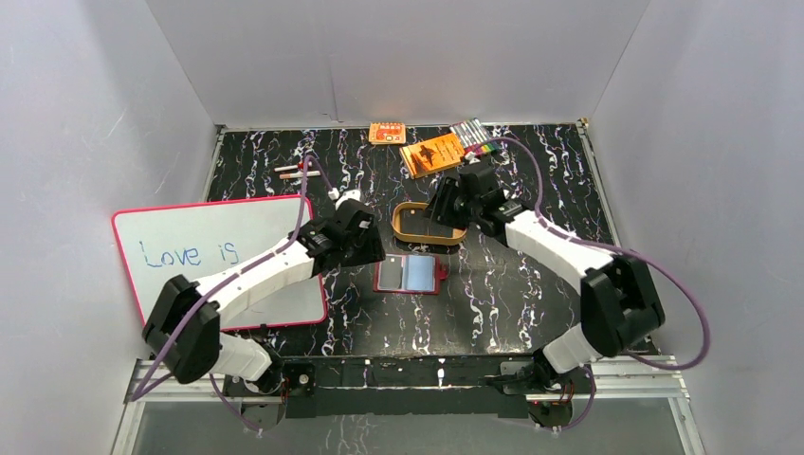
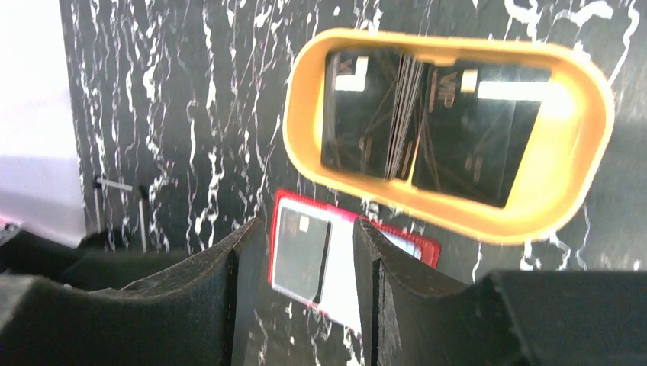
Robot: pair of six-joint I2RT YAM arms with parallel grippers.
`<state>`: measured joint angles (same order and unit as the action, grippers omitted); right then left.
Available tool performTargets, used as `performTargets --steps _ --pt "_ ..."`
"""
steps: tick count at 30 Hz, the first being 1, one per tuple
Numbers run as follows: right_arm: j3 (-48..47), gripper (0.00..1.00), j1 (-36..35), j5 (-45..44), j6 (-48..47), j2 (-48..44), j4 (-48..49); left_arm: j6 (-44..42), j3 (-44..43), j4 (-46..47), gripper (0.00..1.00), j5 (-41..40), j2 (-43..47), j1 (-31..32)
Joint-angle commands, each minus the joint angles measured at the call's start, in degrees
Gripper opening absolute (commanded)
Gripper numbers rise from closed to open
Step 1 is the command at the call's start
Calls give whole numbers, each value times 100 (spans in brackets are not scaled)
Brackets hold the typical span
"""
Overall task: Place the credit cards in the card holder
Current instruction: Insert the credit card into the card holder, then pick up the credit card from the storage box.
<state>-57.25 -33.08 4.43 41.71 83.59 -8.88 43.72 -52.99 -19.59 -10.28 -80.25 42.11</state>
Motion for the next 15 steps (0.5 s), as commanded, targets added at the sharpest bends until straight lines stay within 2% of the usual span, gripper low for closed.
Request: performTargets --steps 1,7,15 --pt "-559 54 203 20 -160 900 438 -176 -113 186 54 167 531 17" --pt "-775 57 395 241 -154 1616 1034 -215 158 418 56 464 680 15" --pt "-864 58 482 381 -201 2043 1160 -248 258 561 56 528 650 17"
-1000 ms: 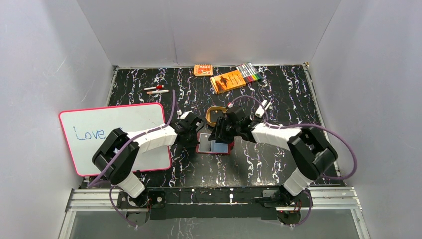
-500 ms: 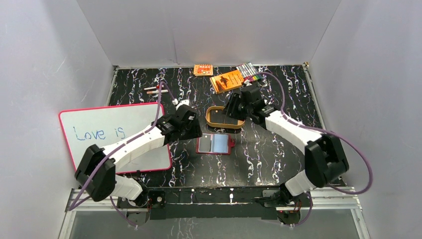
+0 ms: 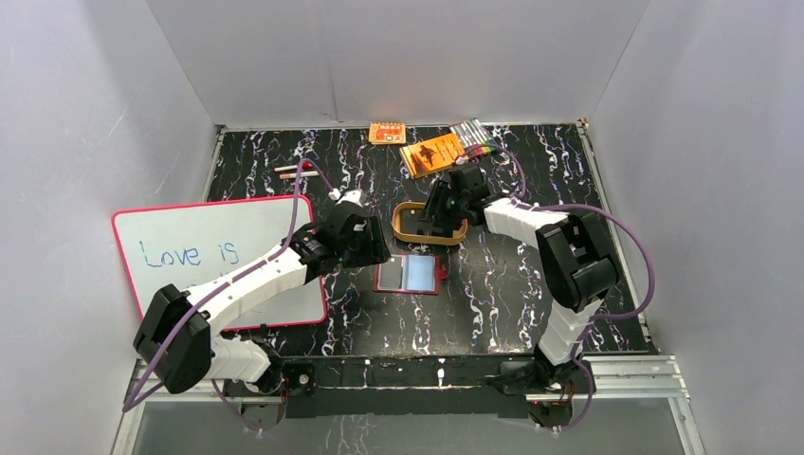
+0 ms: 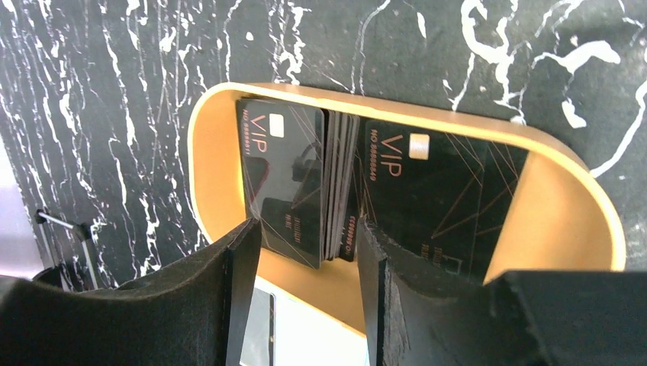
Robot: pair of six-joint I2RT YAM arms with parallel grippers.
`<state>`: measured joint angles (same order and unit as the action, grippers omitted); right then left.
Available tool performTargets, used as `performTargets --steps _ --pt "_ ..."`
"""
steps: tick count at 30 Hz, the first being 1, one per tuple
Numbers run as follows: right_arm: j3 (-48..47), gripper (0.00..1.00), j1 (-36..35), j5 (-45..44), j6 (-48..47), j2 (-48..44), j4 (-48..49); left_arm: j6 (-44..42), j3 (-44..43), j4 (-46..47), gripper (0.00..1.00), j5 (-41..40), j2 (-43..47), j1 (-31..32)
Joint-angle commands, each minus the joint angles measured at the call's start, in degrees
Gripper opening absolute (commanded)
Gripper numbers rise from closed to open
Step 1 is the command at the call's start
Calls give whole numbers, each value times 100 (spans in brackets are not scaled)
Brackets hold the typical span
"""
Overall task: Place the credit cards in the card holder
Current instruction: Pick up the credit card from the storage box.
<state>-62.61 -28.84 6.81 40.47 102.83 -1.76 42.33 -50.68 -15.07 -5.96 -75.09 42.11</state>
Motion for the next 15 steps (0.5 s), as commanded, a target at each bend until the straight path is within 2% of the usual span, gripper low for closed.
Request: performTargets --steps 1,11,15 --pt "-338 58 78 162 -78 177 457 -109 16 109 56 87 115 15" --pt "-538 54 99 305 -99 535 456 -84 66 117 55 85 5 12" --pt "-640 49 95 334 -146 625 345 -84 58 83 54 39 -14 17"
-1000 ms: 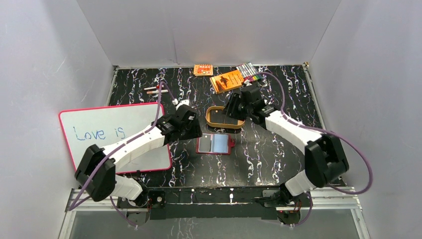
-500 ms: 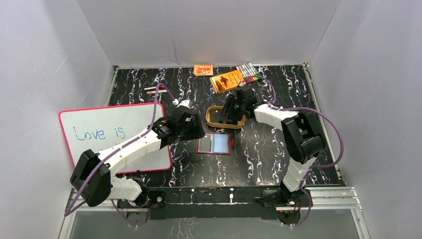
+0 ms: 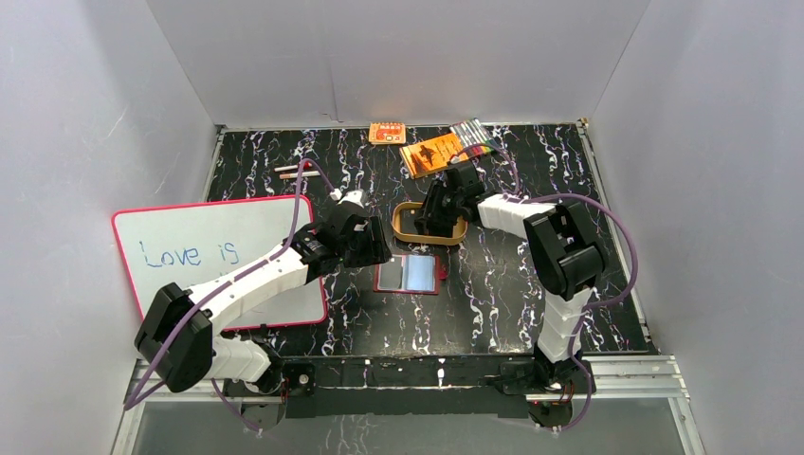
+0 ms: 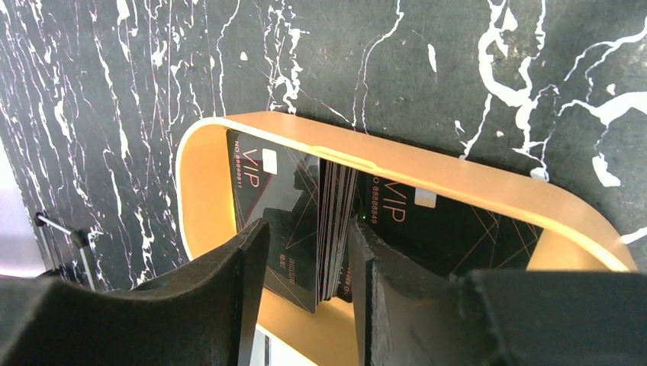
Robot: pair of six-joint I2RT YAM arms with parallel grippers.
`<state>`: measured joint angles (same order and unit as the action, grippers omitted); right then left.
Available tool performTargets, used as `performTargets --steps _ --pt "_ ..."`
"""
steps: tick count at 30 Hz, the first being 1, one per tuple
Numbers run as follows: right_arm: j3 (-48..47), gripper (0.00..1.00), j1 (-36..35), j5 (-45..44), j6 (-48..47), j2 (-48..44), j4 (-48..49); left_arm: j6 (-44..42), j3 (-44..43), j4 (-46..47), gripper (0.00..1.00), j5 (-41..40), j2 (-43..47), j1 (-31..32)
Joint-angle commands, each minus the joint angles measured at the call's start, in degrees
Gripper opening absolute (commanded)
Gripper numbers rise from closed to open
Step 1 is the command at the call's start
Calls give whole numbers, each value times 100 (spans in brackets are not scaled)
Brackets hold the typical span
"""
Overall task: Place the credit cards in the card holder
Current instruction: Pick up the credit card from the storage box.
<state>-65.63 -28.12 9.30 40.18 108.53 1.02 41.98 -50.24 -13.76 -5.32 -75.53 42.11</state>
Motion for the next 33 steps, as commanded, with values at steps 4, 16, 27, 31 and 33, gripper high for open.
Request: performTargets --steps 4,16,27,31,33 --pt "-362 44 23 98 -156 138 -10 -41 14 -48 54 -33 8 17" --pt "-199 27 91 -35 -124 34 -93 -6 23 -65 53 -55 -92 17" --pt "172 15 224 231 -6 -249 184 -1 -19 -39 52 -8 -168 14" --pt "214 9 227 288 28 -339 219 12 -17 -39 52 -4 -164 9" --pt "234 6 234 351 68 -394 247 6 -21 -38 52 -8 -164 14"
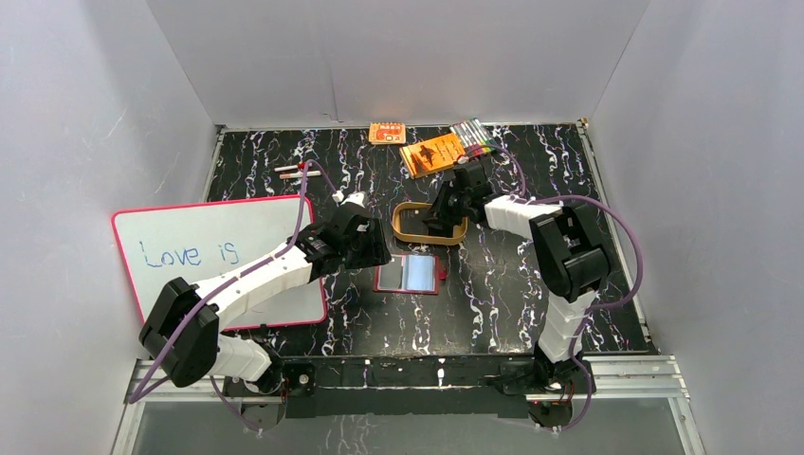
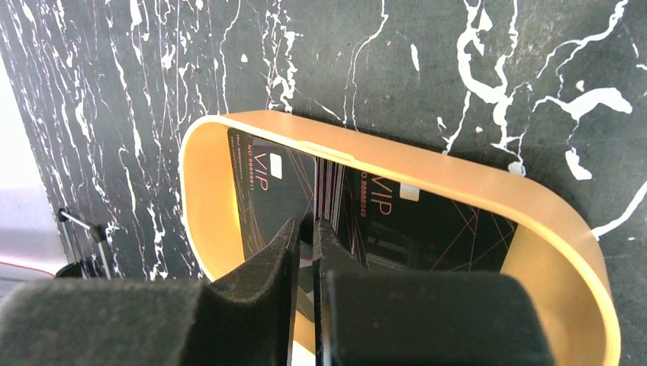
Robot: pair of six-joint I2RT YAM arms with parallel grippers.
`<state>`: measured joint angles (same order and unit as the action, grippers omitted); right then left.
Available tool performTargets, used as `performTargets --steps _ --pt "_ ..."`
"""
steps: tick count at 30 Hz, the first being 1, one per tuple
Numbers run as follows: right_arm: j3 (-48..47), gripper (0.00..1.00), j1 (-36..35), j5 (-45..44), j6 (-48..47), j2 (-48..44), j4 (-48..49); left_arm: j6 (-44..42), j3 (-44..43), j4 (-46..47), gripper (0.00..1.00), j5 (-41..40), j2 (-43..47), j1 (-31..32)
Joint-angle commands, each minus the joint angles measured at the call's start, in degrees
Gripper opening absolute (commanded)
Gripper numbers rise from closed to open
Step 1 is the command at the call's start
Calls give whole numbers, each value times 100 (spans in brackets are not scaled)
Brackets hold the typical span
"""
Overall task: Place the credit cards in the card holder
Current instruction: Pick up the credit card from the storage box.
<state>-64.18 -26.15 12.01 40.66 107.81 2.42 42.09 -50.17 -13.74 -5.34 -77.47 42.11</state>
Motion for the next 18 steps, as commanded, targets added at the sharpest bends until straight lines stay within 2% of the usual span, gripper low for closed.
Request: performTargets --steps 1,7,18 --pt "102 5 42 115 32 -345 110 -1 -23 -41 52 -2 30 16" --pt "223 0 74 292 170 -652 145 0 -28 -50 52 -23 56 16" --pt "520 0 136 790 696 -1090 346 18 -45 -83 52 -60 114 17"
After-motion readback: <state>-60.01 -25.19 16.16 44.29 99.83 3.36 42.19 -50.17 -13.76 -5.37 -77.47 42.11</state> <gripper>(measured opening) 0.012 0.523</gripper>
